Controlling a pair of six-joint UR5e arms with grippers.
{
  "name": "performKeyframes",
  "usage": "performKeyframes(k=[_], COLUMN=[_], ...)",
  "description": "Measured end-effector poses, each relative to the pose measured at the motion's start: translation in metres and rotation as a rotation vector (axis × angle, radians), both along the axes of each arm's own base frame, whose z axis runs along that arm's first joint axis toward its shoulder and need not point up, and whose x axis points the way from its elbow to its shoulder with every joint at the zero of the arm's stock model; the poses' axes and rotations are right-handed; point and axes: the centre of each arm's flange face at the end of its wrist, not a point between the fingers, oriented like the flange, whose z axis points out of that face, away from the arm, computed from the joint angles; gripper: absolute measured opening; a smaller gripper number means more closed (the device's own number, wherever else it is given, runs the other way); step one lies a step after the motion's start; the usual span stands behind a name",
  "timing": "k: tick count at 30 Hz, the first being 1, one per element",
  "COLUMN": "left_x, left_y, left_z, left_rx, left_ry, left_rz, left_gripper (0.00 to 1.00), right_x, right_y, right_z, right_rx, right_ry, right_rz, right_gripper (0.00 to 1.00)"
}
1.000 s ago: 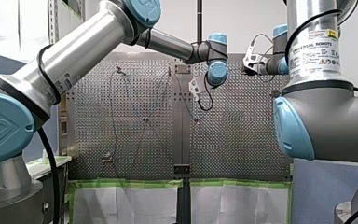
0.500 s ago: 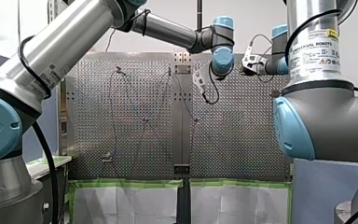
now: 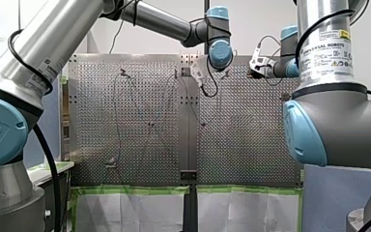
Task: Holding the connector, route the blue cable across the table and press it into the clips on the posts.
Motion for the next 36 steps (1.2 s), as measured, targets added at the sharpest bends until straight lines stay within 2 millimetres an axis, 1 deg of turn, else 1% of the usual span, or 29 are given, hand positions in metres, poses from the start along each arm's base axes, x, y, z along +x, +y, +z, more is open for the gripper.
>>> performKeyframes(k=[7,14,22,36], left_x=[-0.008,-0.012,-0.017,-0.041], left_y=[0.010,0.030,0.051,0.084], left_z=[0.015,0.031,0.047,0.074], left_rx=[-0.028,-0.035,-0.100,-0.181], left_ry=[-0.038,-0.082,-0.123,-0.206], left_rz=[-0.021,-0.001,0.010,0.017], left_gripper=[1.00,1.00,1.00,1.00], right_x=[0.004,0.010,0.015,0.024], right_y=[0.002,0.004,0.007,0.012], right_z=[-0.001,-0.001,-0.001,-0.002], right_rx=[0.003,0.005,0.006,0.012], right_ry=[-0.001,0.000,0.000,0.000], right_rz=[0.008,0.018,0.029,0.046], right_gripper=[0.00,0.00,0.00,0.00])
